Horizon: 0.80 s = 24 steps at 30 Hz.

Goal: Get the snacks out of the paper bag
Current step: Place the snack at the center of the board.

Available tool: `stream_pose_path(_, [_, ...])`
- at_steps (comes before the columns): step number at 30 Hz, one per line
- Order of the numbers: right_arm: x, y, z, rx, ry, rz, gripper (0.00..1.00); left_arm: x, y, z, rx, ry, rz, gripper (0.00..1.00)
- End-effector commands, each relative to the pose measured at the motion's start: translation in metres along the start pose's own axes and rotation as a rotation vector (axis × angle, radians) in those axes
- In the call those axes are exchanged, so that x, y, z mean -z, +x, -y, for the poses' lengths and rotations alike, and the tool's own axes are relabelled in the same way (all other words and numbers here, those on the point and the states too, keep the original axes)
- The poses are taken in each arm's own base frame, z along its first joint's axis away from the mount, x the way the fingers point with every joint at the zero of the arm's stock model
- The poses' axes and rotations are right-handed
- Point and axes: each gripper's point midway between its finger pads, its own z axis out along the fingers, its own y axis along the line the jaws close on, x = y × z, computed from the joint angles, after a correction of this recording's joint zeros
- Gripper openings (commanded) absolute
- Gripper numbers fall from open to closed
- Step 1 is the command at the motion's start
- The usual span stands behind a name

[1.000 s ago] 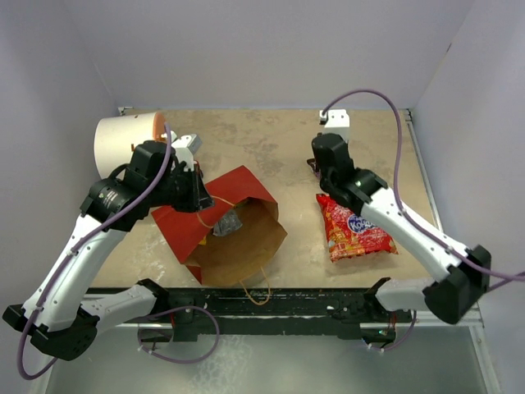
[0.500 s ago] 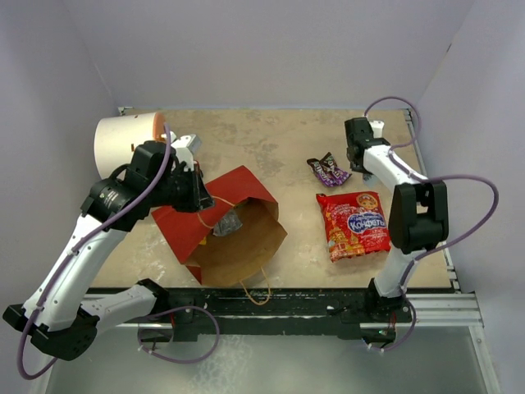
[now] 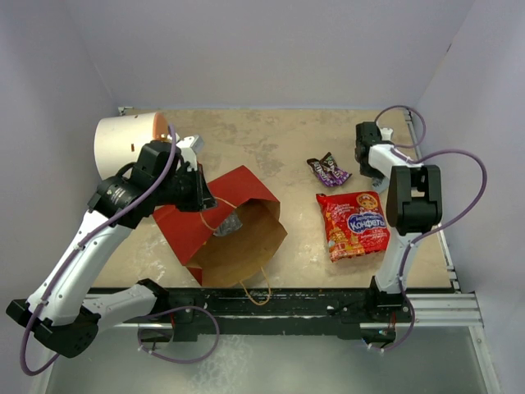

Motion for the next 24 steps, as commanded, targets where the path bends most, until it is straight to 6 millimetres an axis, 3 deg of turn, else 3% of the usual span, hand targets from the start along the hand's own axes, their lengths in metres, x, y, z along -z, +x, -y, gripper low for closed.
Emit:
stream_pose_path(1, [0.025, -0.057, -0.01, -0.089, -0.11, 0.138, 0.55, 0.002, -0.009, 0.007, 0.008, 0.027, 0.04, 0.0])
stream_pose_path(4, [0.048, -0.068, -0.008, -0.133, -0.179, 0.177, 0.73, 0.002, -0.009, 0.01, 0.007, 0.043, 0.033, 0.0])
stream_pose_path(7, [0.075, -0.055, -0.011, -0.177, -0.283, 0.143, 0.79, 0.001, -0.01, 0.015, 0.005, 0.066, 0.03, 0.0])
stream_pose_path(17, [0.192, 0.026, -0.04, -0.181, -0.793, 0.117, 0.75, 0.006, -0.01, 0.018, -0.032, 0.089, 0.038, 0.0])
stream_pose_path(24, [0.303, 0.062, -0.056, -0.024, -1.086, 0.31, 0.75, 0.011, -0.006, 0.014, -0.044, 0.076, 0.041, 0.0])
